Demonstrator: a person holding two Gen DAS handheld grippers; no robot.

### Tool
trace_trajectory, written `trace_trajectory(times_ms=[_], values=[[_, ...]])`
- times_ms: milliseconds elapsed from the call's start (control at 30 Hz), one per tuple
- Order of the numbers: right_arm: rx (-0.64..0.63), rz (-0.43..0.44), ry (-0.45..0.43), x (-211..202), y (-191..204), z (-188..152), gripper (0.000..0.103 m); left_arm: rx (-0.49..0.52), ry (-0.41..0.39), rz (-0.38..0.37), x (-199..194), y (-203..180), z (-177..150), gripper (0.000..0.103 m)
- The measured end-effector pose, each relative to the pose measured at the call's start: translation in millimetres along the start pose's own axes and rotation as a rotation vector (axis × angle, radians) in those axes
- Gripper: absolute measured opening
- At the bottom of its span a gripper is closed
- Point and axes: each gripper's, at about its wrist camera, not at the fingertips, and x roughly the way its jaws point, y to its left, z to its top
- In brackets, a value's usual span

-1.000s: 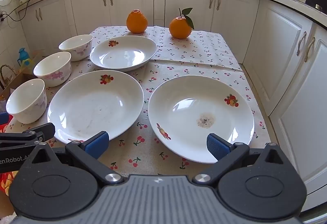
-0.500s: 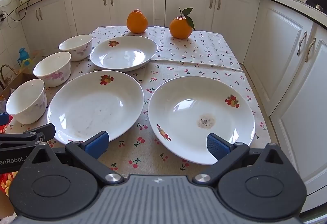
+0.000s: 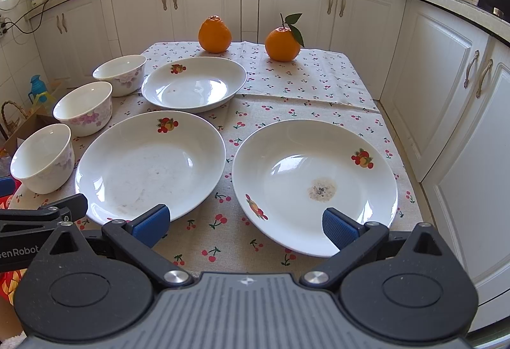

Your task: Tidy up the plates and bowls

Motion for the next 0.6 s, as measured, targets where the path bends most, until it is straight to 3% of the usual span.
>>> trace_trajectory(times_ms=[600], values=[[-0.002,0.002,-0.005,-1.4,0.2,0.5,0.103,-0.004,-0.001,0.0,-0.7,1.0,-0.2,0.102]])
